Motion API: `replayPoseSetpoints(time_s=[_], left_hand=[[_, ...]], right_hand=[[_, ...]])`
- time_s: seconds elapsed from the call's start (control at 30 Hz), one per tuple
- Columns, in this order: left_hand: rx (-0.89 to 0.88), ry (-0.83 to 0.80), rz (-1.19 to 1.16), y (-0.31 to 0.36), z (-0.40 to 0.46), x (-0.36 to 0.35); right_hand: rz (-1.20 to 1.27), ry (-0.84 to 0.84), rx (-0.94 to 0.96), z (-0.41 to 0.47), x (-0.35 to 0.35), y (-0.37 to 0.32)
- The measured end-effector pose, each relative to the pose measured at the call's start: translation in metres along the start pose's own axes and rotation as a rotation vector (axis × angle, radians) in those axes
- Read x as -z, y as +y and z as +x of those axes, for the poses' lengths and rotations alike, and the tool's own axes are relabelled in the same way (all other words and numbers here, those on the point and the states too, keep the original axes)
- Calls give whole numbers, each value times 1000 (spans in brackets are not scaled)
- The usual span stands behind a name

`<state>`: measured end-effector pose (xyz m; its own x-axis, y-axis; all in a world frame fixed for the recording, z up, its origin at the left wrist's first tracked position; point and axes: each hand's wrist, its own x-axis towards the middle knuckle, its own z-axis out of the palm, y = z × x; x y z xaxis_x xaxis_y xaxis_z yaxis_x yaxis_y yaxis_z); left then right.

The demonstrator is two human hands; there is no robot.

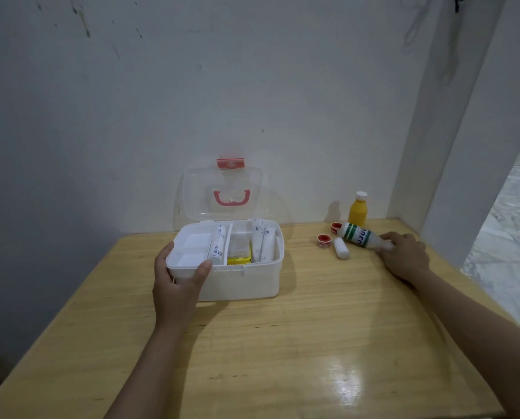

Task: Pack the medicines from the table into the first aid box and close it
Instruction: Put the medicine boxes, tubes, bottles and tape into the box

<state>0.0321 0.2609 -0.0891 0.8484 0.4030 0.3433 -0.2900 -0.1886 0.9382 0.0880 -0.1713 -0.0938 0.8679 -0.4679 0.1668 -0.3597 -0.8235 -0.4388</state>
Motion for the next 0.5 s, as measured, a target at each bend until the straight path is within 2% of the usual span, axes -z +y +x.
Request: replayPoseSetpoints(time_s=[0.17,0.27,0.37,0.5], left_hand=[[-7,-3,12,1,0,0],[-9,-12,11,0,1,2],[-15,-15,10,-1,0,3],[4,-20,-5,0,0,3]], right_hand=[[353,103,107,-16,3,2],[523,203,71,-31,10,0],[610,250,65,-44,23,-3],[730,244,152,-63,45,-18]])
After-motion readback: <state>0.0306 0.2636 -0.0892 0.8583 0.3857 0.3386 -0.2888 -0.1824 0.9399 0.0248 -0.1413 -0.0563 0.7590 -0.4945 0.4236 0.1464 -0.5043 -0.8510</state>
